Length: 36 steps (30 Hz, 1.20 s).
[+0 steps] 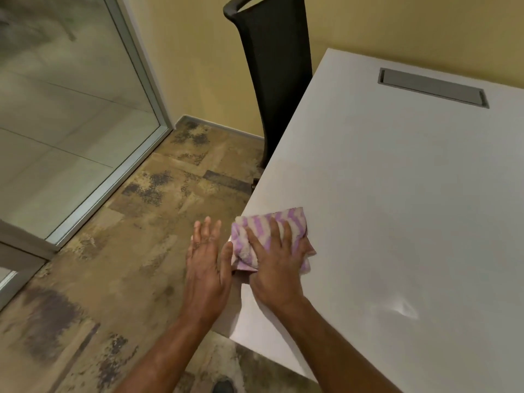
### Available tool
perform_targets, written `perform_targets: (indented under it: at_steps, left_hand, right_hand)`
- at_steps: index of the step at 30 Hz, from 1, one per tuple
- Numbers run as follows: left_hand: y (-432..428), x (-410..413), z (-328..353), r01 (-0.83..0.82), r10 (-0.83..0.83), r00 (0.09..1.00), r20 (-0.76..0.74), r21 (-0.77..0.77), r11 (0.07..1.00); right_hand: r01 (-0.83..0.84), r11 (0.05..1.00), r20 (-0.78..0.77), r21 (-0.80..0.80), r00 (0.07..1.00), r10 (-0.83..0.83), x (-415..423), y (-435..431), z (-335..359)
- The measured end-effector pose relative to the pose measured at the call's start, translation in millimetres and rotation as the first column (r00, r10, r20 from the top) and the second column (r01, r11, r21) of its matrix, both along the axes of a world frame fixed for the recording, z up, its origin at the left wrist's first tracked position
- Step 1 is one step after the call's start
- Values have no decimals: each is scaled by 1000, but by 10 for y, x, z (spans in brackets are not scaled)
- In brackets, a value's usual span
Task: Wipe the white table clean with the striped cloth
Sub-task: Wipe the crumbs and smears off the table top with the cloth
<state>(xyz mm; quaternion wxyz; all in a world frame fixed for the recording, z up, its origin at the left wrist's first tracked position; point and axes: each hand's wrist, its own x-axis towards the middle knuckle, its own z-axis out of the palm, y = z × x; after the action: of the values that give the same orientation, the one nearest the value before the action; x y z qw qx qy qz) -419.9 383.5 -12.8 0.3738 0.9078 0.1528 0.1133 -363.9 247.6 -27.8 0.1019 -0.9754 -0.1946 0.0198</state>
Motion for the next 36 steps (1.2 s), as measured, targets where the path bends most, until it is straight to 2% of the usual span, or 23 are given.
perform_targets:
  at_steps: [4, 9, 15, 19, 22, 25, 32, 36]
  left_hand:
    - [0, -17, 111, -33, 33, 999, -8, -35, 999]
    - [-55, -104, 192, -50, 47, 998, -45, -49, 998]
    - [-176, -251, 216, -46, 44, 995, -89, -26, 999]
    - [-348, -377, 186, -37, 38, 992, -121, 8, 999]
    - [-527, -491, 136, -17, 23, 992, -122, 47, 999]
    - [-737, -611, 74, -11, 18, 995, -101, 63, 998]
    - [-1359, -889, -39, 30, -17, 993, -119, 106, 994]
    - [-1651, -1034, 1, 89, -73, 988, -138, 117, 989]
  right_hand:
    - [-84, 990, 15, 115, 996, 82, -352, 172, -61]
    - [-178, 983, -6, 49, 984, 179, -735, 142, -195]
    - [-258, 961, 80, 98, 965, 251, -1094, -228, -274]
    - [-234, 966, 181, 113, 960, 211, -1262, -566, -249]
    - [-236, 972, 208, 18, 951, 228, -1368, -884, -250]
    - [-214, 977, 251, -5, 945, 208, -1458, -1207, -250]
    - [-123, 985, 205, 124, 974, 96, -1660, -1949, -195]
    - [18, 983, 141, 181, 989, -44, -1824, -2395, -140]
